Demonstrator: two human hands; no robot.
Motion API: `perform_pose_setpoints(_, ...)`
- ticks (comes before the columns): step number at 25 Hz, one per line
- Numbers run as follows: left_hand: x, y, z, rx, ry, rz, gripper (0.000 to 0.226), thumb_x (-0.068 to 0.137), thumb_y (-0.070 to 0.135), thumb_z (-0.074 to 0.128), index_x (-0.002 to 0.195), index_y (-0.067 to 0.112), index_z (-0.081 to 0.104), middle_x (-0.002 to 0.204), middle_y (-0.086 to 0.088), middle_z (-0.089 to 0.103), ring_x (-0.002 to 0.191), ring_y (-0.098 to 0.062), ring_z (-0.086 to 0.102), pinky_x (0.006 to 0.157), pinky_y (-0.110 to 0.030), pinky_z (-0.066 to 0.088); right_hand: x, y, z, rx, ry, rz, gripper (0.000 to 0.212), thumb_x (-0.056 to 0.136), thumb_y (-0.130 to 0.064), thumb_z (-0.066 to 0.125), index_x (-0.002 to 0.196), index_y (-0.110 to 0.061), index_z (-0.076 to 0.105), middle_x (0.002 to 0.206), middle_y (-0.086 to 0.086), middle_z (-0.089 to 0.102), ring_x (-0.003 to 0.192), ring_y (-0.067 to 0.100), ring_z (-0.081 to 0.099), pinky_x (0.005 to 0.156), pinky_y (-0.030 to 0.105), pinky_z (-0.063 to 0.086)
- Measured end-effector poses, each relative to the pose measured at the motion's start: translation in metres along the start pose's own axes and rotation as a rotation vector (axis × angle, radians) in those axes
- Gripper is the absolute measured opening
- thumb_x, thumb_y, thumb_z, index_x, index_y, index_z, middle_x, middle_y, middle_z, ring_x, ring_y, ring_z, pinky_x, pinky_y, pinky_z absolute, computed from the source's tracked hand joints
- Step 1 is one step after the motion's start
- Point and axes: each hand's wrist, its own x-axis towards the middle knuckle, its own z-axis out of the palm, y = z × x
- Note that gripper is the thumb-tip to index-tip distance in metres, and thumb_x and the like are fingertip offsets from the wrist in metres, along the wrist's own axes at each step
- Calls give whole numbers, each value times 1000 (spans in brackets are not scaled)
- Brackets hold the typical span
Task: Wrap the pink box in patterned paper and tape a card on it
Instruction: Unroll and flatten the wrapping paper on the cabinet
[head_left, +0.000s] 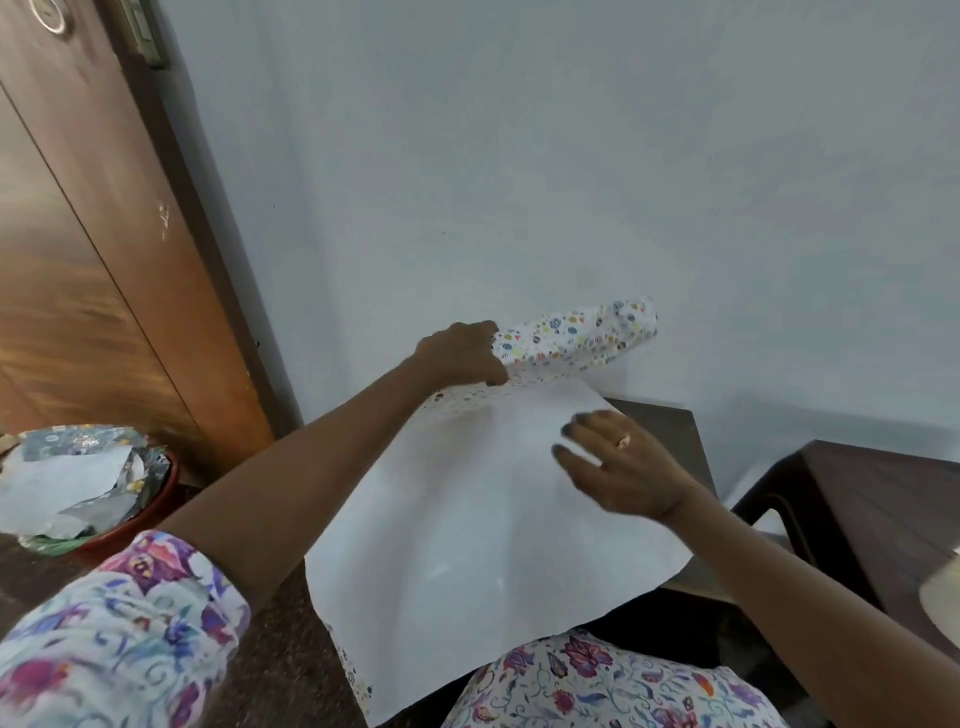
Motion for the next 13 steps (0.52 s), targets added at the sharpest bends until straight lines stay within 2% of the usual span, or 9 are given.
perform_pose_setpoints(1, 3, -2, -3, -85, -65, 12, 52, 75, 21, 64, 123, 14, 44, 108, -6, 52, 90, -21, 48, 68, -29, 37, -2, -8, 5, -7, -42, -50, 21, 88, -18, 48, 107, -11, 52, 111, 12, 48, 102, 31, 51, 85, 42, 44)
perform_pose_setpoints(3, 1, -4, -1, -151, -228, 53, 41, 76, 19, 67, 111, 10, 47, 105, -7, 51, 84, -18, 46, 63, -28, 35, -5, -16, 12, -81, -8, 63, 34, 83, -23, 56, 117, -15, 51, 118, 10, 46, 110, 31, 49, 96, 43, 38)
perform_pose_setpoints(5, -8, -3, 10, -135, -402, 68, 49, 75, 23, 72, 116, 6, 50, 113, -8, 55, 90, -19, 51, 72, -29, 41, 0, -12, 12, -83, 38, 224, 49, 82, -32, 58, 127, -16, 45, 126, 12, 42, 118, 33, 45, 103, 45, 31)
perform_pose_setpoints(7, -21, 2, 30, -64, -472, 86, 59, 74, 28, 73, 125, 10, 48, 122, -6, 55, 103, -22, 52, 85, -30, 43, 11, 3, 4, 20, -83, 276, 64, 81, -44, 60, 133, -14, 39, 134, 15, 40, 123, 34, 43, 102, 47, 34)
perform_pose_setpoints(8, -31, 6, 43, -22, -474, 104, 65, 75, 30, 73, 130, 12, 43, 126, -6, 53, 108, -23, 51, 89, -30, 42, 16, 12, -2, 122, -247, 275, 75, 76, -50, 65, 135, -14, 39, 136, 14, 43, 124, 32, 45, 100, 46, 38)
perform_pose_setpoints(10, -56, 16, 72, 50, -457, 137, 79, 77, 34, 71, 140, 13, 28, 133, -11, 48, 116, -27, 49, 94, -31, 42, 18, 20, -13, 289, -731, 280, 93, 66, -58, 71, 142, -19, 35, 136, 7, 50, 124, 25, 49, 103, 40, 38)
perform_pose_setpoints(11, -69, 20, 87, 73, -447, 154, 86, 78, 36, 71, 144, 14, 21, 135, -14, 46, 118, -30, 48, 94, -32, 43, 14, 16, -17, 305, -973, 256, 94, 67, -59, 71, 144, -24, 31, 137, 3, 50, 124, 23, 48, 106, 37, 34)
perform_pose_setpoints(12, -83, 25, 101, 89, -444, 176, 90, 78, 38, 70, 146, 15, 16, 138, -15, 43, 121, -31, 47, 96, -35, 43, 6, 9, -18, 302, -1134, 220, 90, 70, -55, 69, 145, -27, 27, 138, 1, 49, 124, 21, 47, 106, 35, 32)
perform_pose_setpoints(13, -95, 28, 112, 86, -457, 201, 92, 78, 41, 70, 147, 17, 14, 140, -14, 41, 123, -30, 46, 99, -37, 42, -3, -1, -18, 307, -1205, 181, 83, 73, -48, 67, 144, -29, 27, 137, 0, 49, 122, 22, 49, 105, 36, 34)
